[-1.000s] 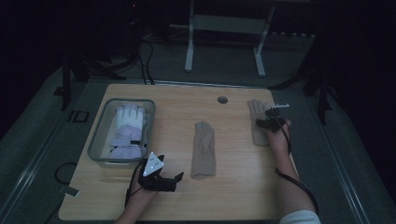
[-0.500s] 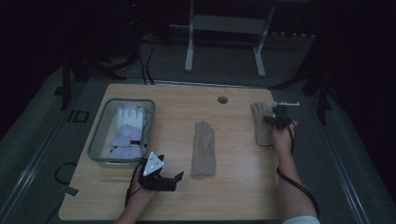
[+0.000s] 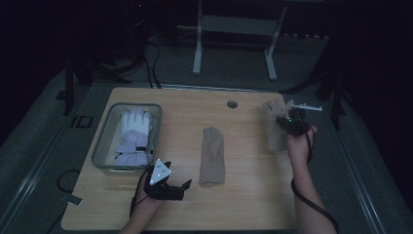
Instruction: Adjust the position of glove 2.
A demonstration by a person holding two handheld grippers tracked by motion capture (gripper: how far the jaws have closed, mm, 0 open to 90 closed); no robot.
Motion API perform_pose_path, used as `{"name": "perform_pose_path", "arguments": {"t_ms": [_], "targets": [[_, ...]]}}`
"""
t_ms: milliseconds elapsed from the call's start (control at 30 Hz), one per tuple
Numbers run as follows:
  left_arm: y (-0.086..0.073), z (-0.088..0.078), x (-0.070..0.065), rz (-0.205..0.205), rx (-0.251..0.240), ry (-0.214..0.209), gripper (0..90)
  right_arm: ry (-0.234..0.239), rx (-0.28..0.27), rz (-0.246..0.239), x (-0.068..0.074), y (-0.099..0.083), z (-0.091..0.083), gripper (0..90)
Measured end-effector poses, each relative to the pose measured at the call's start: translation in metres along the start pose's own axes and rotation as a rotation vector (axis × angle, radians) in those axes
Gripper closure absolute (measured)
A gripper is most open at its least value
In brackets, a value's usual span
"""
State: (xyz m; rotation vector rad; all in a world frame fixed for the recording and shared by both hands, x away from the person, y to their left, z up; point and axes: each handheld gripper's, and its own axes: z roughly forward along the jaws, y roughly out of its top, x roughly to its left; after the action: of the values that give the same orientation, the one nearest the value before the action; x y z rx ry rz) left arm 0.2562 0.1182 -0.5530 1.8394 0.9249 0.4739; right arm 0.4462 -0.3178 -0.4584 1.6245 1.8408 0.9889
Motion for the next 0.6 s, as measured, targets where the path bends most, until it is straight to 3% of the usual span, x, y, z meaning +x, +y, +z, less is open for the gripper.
{"name": "perform_pose_path", "arguments": {"t_ms": [67, 233, 500, 600], "targets": [[-0.001, -0.001, 0.000, -0.005, -0.007, 0.001, 2.1, -0.007, -0.018, -0.013, 0.006, 0.000, -0.012, 82.9], [0.000, -0.004, 0.003, -0.016, -0.015, 0.008, 2.1, 0.026, -0.059, -0.011, 0.020, -0.006, -0.038, 82.9], [0.001, -0.006, 0.002, -0.004, -0.025, 0.011, 2.1, 0.050, -0.057, -0.026, 0.037, -0.030, -0.058, 82.9], [0.002, -0.006, 0.002, 0.000, -0.024, 0.013, 2.1, 0.056, -0.057, -0.009, 0.041, -0.039, -0.064, 82.9]]}}
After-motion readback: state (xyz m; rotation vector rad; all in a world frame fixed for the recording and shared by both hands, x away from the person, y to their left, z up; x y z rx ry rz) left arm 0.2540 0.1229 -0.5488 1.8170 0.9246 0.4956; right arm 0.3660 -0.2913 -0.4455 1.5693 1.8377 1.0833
